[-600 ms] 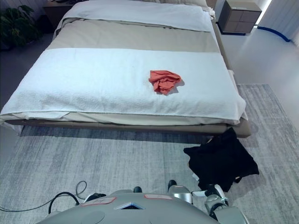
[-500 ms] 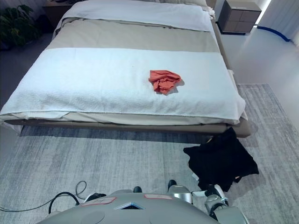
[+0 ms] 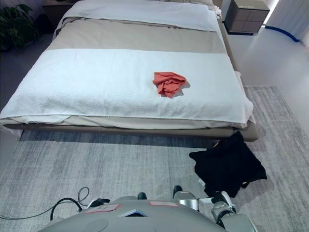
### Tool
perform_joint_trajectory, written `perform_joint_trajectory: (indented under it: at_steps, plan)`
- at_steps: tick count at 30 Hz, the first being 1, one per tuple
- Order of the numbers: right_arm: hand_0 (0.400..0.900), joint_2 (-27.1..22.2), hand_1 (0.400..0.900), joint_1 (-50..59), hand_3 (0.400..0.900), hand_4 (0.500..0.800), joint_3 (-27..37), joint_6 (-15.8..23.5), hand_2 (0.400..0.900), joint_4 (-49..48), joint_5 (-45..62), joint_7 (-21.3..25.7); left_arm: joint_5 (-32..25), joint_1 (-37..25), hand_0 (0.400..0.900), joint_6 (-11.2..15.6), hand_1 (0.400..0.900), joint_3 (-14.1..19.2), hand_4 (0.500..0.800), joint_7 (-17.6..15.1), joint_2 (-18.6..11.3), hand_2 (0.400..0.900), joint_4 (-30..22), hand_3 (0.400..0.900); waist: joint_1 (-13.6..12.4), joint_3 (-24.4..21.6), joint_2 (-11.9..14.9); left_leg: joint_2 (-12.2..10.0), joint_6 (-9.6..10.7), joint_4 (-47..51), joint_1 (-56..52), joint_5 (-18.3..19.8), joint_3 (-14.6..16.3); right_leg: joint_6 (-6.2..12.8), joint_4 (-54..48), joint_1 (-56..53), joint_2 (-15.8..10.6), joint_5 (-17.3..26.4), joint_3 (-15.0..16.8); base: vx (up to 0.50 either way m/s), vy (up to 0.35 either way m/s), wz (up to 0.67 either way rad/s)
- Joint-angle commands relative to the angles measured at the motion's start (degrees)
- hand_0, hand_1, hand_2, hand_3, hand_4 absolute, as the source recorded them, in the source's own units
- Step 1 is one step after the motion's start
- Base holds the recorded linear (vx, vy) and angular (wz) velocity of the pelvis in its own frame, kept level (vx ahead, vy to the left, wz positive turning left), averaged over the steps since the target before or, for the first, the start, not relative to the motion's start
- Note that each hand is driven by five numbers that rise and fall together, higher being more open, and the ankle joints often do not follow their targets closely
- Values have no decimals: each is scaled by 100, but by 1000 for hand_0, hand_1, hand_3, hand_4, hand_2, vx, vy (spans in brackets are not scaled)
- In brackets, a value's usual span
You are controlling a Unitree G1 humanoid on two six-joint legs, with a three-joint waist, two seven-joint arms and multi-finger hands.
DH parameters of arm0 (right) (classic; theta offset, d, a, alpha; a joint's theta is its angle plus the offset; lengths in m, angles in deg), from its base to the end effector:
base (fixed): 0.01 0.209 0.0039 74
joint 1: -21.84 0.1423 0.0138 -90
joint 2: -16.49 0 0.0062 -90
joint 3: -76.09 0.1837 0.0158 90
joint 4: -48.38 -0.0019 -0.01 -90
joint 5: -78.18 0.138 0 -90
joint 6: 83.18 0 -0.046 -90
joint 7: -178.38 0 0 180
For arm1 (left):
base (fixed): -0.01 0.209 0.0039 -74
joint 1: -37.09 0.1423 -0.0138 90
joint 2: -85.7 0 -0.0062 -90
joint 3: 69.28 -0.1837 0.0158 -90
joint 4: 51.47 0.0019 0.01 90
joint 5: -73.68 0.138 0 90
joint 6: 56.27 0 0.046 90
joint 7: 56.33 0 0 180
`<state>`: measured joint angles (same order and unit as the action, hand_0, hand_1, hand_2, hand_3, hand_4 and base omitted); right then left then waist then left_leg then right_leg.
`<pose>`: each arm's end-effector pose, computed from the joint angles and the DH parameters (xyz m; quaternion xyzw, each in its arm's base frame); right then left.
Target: Put the clothes on the bed into the basket.
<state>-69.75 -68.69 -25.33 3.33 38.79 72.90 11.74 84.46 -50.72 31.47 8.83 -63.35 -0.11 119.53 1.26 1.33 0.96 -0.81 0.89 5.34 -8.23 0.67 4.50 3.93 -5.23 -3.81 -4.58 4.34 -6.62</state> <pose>0.0340 -0.2201 -0.1238 -0.2562 0.6460 -0.0524 0.7171 0.0221 0.2176 -0.1251 0.2517 0.6608 -0.0257 0.7066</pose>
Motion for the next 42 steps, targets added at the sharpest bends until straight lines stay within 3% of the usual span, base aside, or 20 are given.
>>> perform_joint_trajectory:
  at_steps: [1, 30, 33, 35, 37, 38, 41, 42]
  plan:
    - [900, -143, 900, 566, 900, 800, -113, 25, 900, 308, -43, 102, -40, -423, 900, 64, 900, 142, 800, -111, 13, 900, 294, 900, -2, 160, -18, 120, 155, -34, 96, 60, -443, 180, 23, -248, 136, -264, -42, 0, 0, 0]
    - [900, -260, 900, 966, 900, 800, -249, 44, 900, 142, 33, 45, -131, -704, 900, 39, 900, 45, 800, -18, -79, 900, 287, 900, 72, 421, -87, 22, 106, -34, 231, 0, -426, 25, 367, 122, 277, -450, -26, 2, -15, -1]
    - [900, -291, 900, 1013, 900, 800, -258, 75, 900, 125, 78, 3, -163, -761, 900, 47, 900, 82, 800, -5, -155, 900, 263, 900, 78, 557, -4, 78, 95, -1120, 741, 256, -293, -124, 738, 356, 283, -621, 141, -10, -82, -16]
    - [900, -319, 900, 990, 900, 800, -278, 93, 900, 105, 44, -9, -200, -763, 900, 71, 900, 116, 800, 3, -199, 900, 251, 900, -5, 735, 109, 113, 179, -2253, 1314, 54, -256, -204, 747, 312, 279, -616, 203, -30, -156, -21]
    - [900, -385, 900, 991, 900, 800, -300, 73, 900, 123, 35, -9, -285, -797, 900, 69, 900, 112, 800, -2, -225, 900, 238, 900, -191, 1010, 213, 248, 191, -3512, 2054, -372, -527, -315, 686, 206, 297, -615, 231, -60, -181, -34]
    - [900, -417, 900, 1042, 900, 800, -297, 73, 900, 125, 59, 3, -335, -829, 900, 79, 900, 93, 800, -6, -212, 900, 245, 900, -230, 1109, 245, 367, 170, -3808, 2385, -388, -625, -336, 665, 200, 283, -630, 264, -13, -102, -30]
    - [900, -523, 900, 1172, 900, 800, -320, 51, 900, 203, 74, 30, -457, -727, 900, 94, 900, 119, 800, -14, -158, 900, 326, 900, -399, 1083, 210, 418, 96, -3074, 3106, -328, -646, -275, 487, -23, 327, -825, 427, 226, 19, -40]
    - [900, -545, 900, 1152, 900, 800, -321, 52, 900, 209, 52, 22, -465, -662, 900, 77, 900, 151, 800, 0, -146, 900, 361, 900, -496, 1021, 122, 289, 161, -2298, 3053, -659, -672, -253, 431, -199, 438, -926, 540, 472, 114, -59]
